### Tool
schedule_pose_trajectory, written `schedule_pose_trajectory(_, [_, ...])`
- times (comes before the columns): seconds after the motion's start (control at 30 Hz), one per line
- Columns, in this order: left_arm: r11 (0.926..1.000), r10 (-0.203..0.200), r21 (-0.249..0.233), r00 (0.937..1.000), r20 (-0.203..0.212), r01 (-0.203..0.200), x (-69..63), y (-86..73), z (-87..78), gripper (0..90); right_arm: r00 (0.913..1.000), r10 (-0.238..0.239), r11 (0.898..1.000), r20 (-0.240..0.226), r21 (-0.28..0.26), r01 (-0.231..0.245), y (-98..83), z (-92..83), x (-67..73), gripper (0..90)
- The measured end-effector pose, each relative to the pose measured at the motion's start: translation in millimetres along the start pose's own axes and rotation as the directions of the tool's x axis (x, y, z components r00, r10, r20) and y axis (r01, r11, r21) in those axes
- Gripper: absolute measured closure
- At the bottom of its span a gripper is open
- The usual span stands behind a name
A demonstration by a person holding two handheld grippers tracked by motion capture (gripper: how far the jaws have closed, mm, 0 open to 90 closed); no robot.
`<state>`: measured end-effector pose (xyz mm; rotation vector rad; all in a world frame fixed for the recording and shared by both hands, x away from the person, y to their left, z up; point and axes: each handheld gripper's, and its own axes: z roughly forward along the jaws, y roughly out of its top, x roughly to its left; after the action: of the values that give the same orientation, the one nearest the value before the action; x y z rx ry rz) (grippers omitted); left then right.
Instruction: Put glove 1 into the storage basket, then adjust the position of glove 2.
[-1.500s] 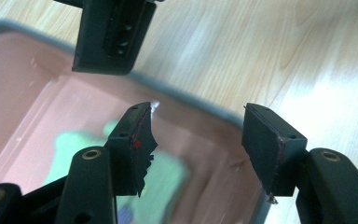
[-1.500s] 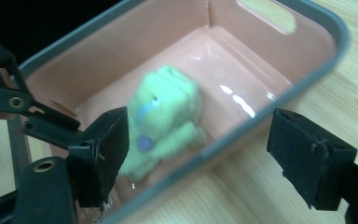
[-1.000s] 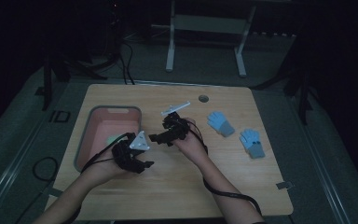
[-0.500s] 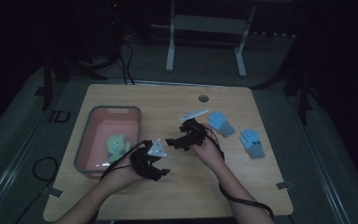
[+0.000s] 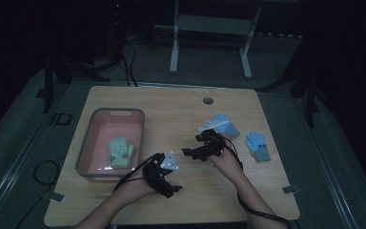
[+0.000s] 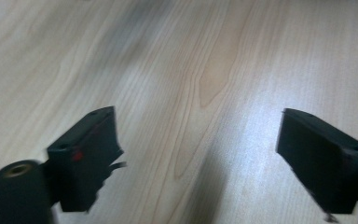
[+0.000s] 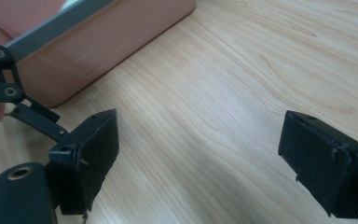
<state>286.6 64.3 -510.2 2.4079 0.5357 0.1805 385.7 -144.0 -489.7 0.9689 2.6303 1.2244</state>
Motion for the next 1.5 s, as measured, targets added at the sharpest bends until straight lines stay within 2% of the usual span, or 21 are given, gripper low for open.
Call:
schedule_pose_trajectory(0.03, [0.9998, -0.019, 0.008, 0.9996, 0.02, 0.019, 0.6, -1.8, 3.4, 5.8, 1.0, 0.003, 1.0, 0.004, -0.003, -0.003, -2.3, -1.2, -1.1, 12.4])
schedule_pose_trajectory(0.07, [0.9998, -0.019, 0.008, 0.9996, 0.02, 0.019, 0.6, -1.8, 3.4, 1.9, 1.0, 0.003, 1.0, 0.004, -0.003, -0.003, -2.3, -1.2, -1.1, 12.4])
schedule_pose_trajectory(0.1, [0.9995, -0.027, -0.014, 0.9996, 0.004, 0.027, 0.4, -7.0, 6.9, 1.9, 0.9999, 0.002, 1.0, 0.012, -0.007, -0.002, -4.6, -2.1, -2.0, 12.4])
schedule_pose_trajectory(0.13, [0.999, -0.038, -0.025, 0.9993, 0.005, 0.038, 0.6, -8.9, 8.3, 2.0, 0.999, 0.006, 1.0, 0.044, -0.012, -0.005, -9.2, -3.4, -3.4, 12.5])
schedule_pose_trajectory(0.3, [0.9949, -0.079, -0.065, 0.9968, -0.012, 0.078, 0.7, -20.3, 14.9, 2.0, 0.998, -0.008, 1.0, 0.062, -0.01, 0.008, -21.9, -6.1, -7.7, 12.5])
schedule_pose_trajectory(0.43, [0.9946, -0.065, -0.083, 0.9973, -0.034, 0.062, -6.1, -26.2, 20.3, 2.0, 0.9976, -0.02, 1.0, 0.066, -0.01, 0.021, -33.2, -9.2, -12.3, 12.9])
schedule_pose_trajectory(0.6, [0.9915, -0.06, -0.119, 0.9965, -0.058, 0.053, -13.7, -31.9, 27.3, 2.0, 0.9975, -0.011, 1.0, 0.069, -0.022, 0.013, -47.0, -17.0, -18.3, 14.3])
schedule_pose_trajectory(0.77, [0.9926, -0.045, -0.116, 0.9965, -0.07, 0.037, -19.3, -35.0, 31.3, 2.0, 0.9978, -0.002, 0.999, 0.066, -0.037, 0.005, -59.0, -26.8, -24.5, 14.6])
schedule_pose_trajectory(0.9, [0.9921, -0.05, -0.118, 0.9969, -0.06, 0.043, -23.2, -37.2, 33.0, 2.0, 0.9974, -0.006, 1.0, 0.072, -0.025, 0.008, -68.9, -29.7, -26.4, 14.6])
schedule_pose_trajectory(0.97, [0.9931, -0.043, -0.112, 0.9965, -0.072, 0.034, -25.7, -37.9, 33.3, 2.0, 0.9976, 0.001, 1.0, 0.069, -0.025, 0.0, -73.9, -31.6, -27.2, 14.7])
schedule_pose_trajectory(1.17, [0.9873, -0.078, -0.143, 0.9949, -0.065, 0.068, -24.7, -42.8, 29.9, 2.0, 0.9972, 0.033, 0.998, 0.067, -0.056, -0.03, -87.8, -42.5, -35.0, 19.4])
schedule_pose_trajectory(1.33, [0.9866, -0.077, -0.149, 0.9952, -0.061, 0.068, -24.6, -43.7, 30.4, 2.0, 0.9949, 0.028, 0.998, 0.097, -0.054, -0.023, -92.3, -51.3, -40.5, 23.3])
schedule_pose_trajectory(1.47, [0.9877, -0.066, -0.147, 0.9952, -0.072, 0.055, -25.5, -44.6, 31.0, 2.0, 0.987, 0.036, 0.998, 0.156, -0.06, -0.027, -93.2, -61.6, -51.8, 30.3])
schedule_pose_trajectory(1.5, [0.9877, -0.066, -0.147, 0.9952, -0.072, 0.055, -25.5, -44.6, 31.0, 2.0, 0.987, 0.036, 0.998, 0.156, -0.06, -0.027, -93.2, -61.6, -51.8, 30.3])
